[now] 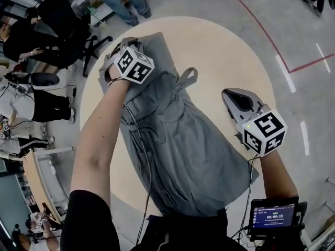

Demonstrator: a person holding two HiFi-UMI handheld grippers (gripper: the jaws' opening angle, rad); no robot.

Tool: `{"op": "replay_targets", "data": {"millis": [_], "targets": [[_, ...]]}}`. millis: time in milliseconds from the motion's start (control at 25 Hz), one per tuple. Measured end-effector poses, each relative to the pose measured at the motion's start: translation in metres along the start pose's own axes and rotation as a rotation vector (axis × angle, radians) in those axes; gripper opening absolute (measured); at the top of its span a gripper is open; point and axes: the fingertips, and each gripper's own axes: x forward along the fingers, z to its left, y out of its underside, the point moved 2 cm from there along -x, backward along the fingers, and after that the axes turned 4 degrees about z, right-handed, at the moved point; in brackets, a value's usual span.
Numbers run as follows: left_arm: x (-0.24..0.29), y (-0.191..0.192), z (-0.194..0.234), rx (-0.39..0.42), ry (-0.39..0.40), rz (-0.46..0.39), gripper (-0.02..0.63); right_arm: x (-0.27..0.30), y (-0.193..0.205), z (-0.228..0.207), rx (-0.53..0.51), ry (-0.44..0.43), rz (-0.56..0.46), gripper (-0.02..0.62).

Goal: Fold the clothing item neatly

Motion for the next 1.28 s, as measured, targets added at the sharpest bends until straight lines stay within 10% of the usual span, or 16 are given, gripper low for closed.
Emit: {"op": "replay_targets", "data": {"millis": [200, 560, 960, 1280], "targets": [[0.011, -0.014, -0.068, 0.204, 0.120, 0.001, 0.026, -0.003, 0.002, -0.005, 0.050, 0.018, -0.006, 0.011], [0.001, -0.041, -0.076, 0.220, 0.124, -0.063, 0.152, -0.004, 0.012, -0.002, 0.090, 0.004, -0.001, 0.011], [0.031, 0.060, -0.011, -0.176, 0.092, 0.156, 0.152, -0.007, 0.017, -0.005, 0.078, 0.009, 0.022, 0.011], [0.046, 0.035, -0.022, -0.179, 0.100, 0.116, 0.152, -0.016, 0.023, -0.006, 0.067, 0.018, 0.034, 0.011]]}}
